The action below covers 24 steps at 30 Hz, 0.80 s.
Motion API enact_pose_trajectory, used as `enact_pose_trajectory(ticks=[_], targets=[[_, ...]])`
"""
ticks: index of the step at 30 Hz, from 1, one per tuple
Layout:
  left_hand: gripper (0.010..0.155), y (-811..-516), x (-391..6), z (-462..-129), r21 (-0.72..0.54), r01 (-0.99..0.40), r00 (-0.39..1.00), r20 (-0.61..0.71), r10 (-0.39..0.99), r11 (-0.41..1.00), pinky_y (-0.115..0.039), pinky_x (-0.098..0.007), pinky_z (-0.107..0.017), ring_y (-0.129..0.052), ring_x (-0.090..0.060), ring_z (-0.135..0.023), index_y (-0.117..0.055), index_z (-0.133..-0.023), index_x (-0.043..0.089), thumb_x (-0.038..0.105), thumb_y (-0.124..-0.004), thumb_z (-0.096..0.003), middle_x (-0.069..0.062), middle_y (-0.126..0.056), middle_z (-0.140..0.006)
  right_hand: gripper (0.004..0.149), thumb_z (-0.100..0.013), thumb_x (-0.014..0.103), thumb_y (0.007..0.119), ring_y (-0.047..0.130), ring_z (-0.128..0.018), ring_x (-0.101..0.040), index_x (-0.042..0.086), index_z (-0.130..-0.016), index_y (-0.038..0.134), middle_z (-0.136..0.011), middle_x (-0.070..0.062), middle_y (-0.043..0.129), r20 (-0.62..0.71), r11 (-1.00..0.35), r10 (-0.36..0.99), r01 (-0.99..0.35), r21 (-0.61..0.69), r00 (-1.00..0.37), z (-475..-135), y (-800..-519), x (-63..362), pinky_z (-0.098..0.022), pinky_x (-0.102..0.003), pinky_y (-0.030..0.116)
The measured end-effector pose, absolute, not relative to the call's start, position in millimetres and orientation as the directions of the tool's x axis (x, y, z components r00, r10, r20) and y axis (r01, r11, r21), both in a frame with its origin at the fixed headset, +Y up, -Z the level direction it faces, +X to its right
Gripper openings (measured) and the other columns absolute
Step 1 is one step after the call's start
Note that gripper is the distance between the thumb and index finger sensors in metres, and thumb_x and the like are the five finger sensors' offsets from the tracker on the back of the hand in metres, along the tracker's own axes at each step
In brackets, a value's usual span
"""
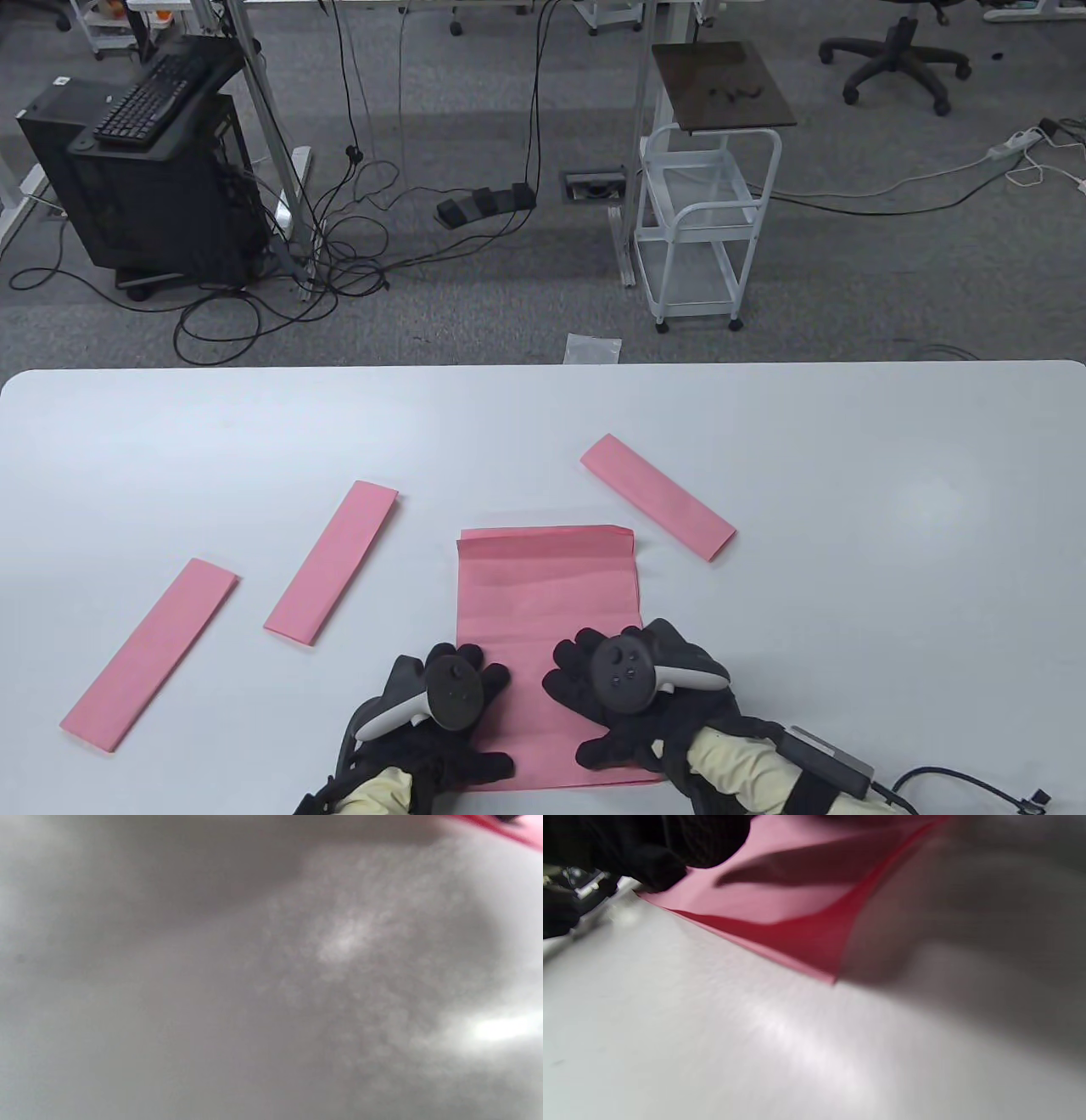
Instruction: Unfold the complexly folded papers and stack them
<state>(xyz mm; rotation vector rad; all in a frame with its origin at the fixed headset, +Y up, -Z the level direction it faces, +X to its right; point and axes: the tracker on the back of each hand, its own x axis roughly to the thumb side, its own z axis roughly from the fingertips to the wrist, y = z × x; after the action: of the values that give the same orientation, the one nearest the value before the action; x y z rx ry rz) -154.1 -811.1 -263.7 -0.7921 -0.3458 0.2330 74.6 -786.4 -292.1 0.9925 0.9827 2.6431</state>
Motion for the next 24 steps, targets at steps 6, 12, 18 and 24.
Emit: enact_pose_trajectory(ticks=[6, 12, 18, 24], targets=[[0.097, -811.3, -154.0, -263.7, -0.733, -0.075, 0.917, 0.216, 0.336, 0.676, 0.020, -0.049, -0.059, 0.035, -0.022, -0.090, 0.013, -0.098, 0.043, 0.068, -0.062, -0.0432, 0.012, 0.034, -0.097, 0.067, -0.048, 0.052, 0.069, -0.002, -0.104, 0.000, 0.053, -0.102, 0.029, -0.112, 0.028, 0.008, 0.379, -0.728, 0.382, -0.022, 0.685, -0.843, -331.9, -799.2, 97.1, -0.069, -0.046, -0.011], [0.097, -811.6, -153.9, -263.6, -0.734, -0.074, 0.916, 0.217, 0.336, 0.675, 0.020, -0.049, -0.059, 0.035, -0.022, -0.090, 0.013, -0.098, 0.043, 0.068, -0.062, -0.0433, 0.012, 0.035, -0.097, 0.062, -0.050, 0.051, 0.068, 0.000, -0.105, 0.001, 0.055, -0.100, 0.033, -0.112, 0.031, 0.011, 0.237, -0.729, 0.370, -0.123, 0.673, -0.899, -356.0, -797.8, 132.9, -0.069, -0.046, -0.010], [0.097, -811.8, -153.9, -263.5, -0.733, -0.071, 0.918, 0.218, 0.332, 0.676, 0.020, -0.049, -0.059, 0.035, -0.022, -0.090, 0.014, -0.098, 0.043, 0.069, -0.062, -0.0431, 0.012, 0.035, -0.097, 0.059, -0.053, 0.045, 0.067, 0.003, -0.107, -0.010, 0.046, -0.103, 0.037, -0.115, 0.019, 0.015, 0.262, -0.752, 0.368, -0.119, 0.649, -0.892, -352.3, -789.7, 124.3, -0.070, -0.048, -0.007], [0.097, -812.0, -153.9, -263.5, -0.735, -0.071, 0.918, 0.217, 0.332, 0.675, 0.020, -0.049, -0.058, 0.035, -0.021, -0.090, 0.014, -0.098, 0.043, 0.069, -0.062, -0.0431, 0.012, 0.035, -0.097, 0.070, -0.050, 0.053, 0.064, -0.006, -0.105, -0.011, 0.043, -0.107, 0.024, -0.116, 0.017, 0.005, 0.478, -0.772, 0.373, 0.020, 0.635, -0.795, -325.9, -784.1, 77.8, -0.068, -0.048, -0.011]])
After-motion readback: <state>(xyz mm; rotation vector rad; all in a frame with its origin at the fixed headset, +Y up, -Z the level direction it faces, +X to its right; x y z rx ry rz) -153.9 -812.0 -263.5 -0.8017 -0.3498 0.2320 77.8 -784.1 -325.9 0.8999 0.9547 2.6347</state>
